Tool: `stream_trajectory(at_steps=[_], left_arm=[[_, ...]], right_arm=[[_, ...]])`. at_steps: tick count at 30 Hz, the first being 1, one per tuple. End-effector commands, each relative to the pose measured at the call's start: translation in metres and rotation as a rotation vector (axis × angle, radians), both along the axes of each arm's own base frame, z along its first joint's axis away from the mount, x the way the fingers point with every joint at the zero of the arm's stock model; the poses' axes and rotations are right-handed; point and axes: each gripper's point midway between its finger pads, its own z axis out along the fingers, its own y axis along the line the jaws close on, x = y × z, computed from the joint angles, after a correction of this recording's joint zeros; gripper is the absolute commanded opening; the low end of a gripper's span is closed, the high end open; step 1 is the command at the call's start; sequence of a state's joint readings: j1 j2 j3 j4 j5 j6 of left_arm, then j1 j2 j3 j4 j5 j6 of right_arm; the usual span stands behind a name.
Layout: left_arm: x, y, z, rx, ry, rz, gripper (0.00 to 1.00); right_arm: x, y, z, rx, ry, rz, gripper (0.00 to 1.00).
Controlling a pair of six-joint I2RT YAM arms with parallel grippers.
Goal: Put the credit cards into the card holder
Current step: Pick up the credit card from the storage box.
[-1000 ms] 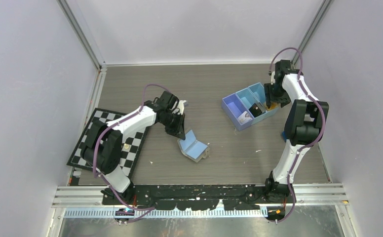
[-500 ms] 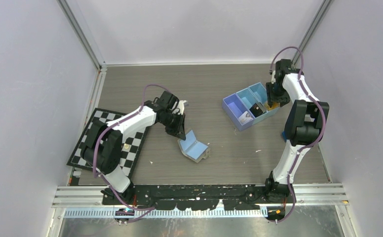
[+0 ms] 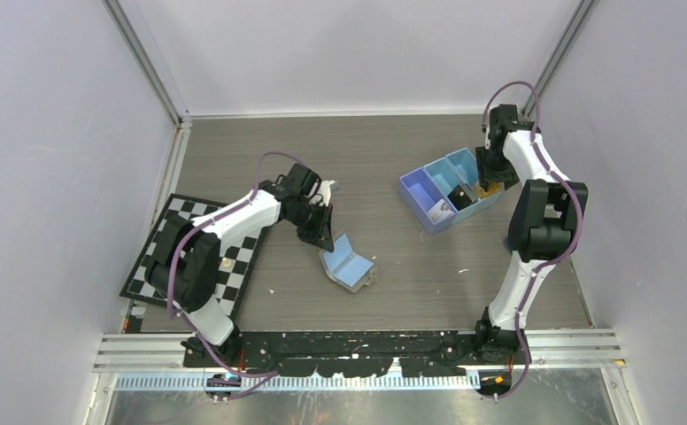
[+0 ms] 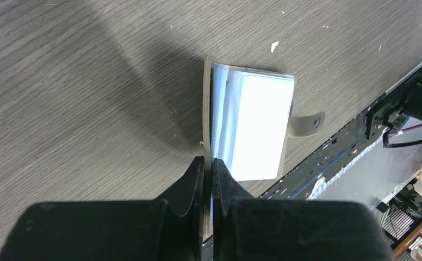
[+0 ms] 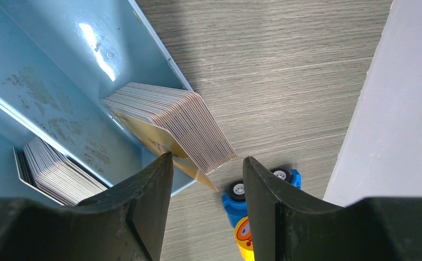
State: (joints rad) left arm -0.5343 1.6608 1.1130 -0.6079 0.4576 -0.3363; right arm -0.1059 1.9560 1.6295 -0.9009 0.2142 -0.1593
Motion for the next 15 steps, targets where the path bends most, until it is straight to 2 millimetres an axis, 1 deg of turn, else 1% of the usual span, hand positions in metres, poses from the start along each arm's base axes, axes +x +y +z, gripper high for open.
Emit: stream_trajectory(at_steps=[1,4,7,15], left_arm=[[0.0036,-0.0069,0.0121,-0.038,-0.001,-0.010,0.00],[0.0037,-0.0076,0.0126,-0.042,0.001,-0.009,0.00],[0.0031,-0.0074,0.0118,-0.041,0.003,-0.009,0.00],[0.0029,-0.0079,0.0122,-0.044,0.005,-0.010,0.00]], right_arm=[[0.0105,-0.0077,0.0371,-0.067,-0.092,-0.011,0.54],[0.0118,-0.0041,0.0367,-0.065,-0.090,-0.001,0.50],[0.0128,-0.0012,0.0369,-0.065,-0.091,0.006,0.42],[0.0130,0.0008,0.0411,-0.081,-0.094,-0.003,0.31]])
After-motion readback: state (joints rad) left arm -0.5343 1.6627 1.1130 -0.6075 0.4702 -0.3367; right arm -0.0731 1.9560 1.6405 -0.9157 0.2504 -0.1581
